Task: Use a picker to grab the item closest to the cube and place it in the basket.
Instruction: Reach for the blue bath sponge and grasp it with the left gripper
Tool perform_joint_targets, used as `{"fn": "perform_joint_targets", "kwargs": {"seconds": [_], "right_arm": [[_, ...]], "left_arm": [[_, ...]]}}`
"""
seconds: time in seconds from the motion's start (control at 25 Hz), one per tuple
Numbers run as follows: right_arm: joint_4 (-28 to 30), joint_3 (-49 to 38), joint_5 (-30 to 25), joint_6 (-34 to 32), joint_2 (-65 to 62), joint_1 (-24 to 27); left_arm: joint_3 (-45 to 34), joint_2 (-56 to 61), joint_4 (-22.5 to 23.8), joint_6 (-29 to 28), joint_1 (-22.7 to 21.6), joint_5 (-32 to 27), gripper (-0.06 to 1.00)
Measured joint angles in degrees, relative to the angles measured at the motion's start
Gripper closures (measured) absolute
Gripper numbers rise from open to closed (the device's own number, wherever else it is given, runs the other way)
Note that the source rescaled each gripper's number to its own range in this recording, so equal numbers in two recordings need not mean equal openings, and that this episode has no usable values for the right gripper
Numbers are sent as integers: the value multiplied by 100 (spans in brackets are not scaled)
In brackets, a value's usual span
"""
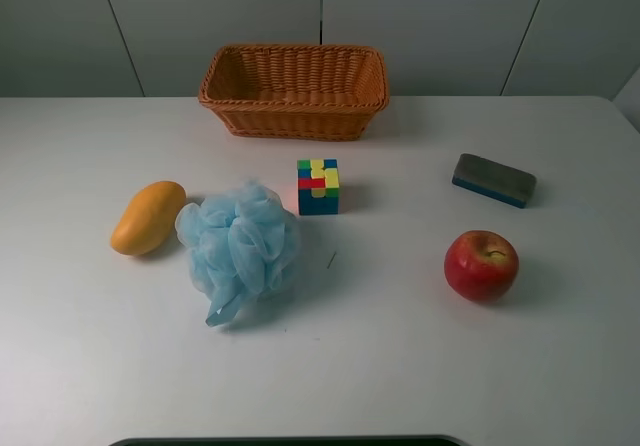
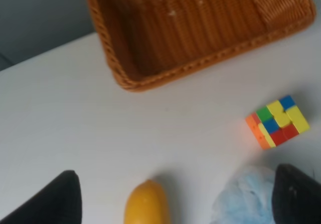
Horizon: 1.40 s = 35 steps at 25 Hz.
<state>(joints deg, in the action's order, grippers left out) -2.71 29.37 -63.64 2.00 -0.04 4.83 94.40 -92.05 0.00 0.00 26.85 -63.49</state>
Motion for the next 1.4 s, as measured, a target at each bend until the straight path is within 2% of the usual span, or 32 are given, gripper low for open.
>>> {"fn": "perform_joint_targets", "kwargs": {"seconds": [0.2,0.44,0.6,0.8,1.0,1.28,1.4], "right_arm": [[0,0,0,0,0,0],[0,0,0,0,0,0],[0,0,0,0,0,0],[0,0,0,0,0,0],[0,0,0,0,0,0],[0,0,0,0,0,0],[0,0,0,0,0,0]], "left_arm": [[0,-858,0,0,671,-60,-6],[8,-1622,0,0,1265,-410,-6],[-8,-1952,0,0,1527,-562,-6],[-565,-2007,-103,32,1594,-440,-6],[-1329,-2007,-178,32,1594,-80,-6],[-2179,-2007,-137,32,1596,1230,-6],[-2352,-2039,-124,32,1596,1587,-6]]}}
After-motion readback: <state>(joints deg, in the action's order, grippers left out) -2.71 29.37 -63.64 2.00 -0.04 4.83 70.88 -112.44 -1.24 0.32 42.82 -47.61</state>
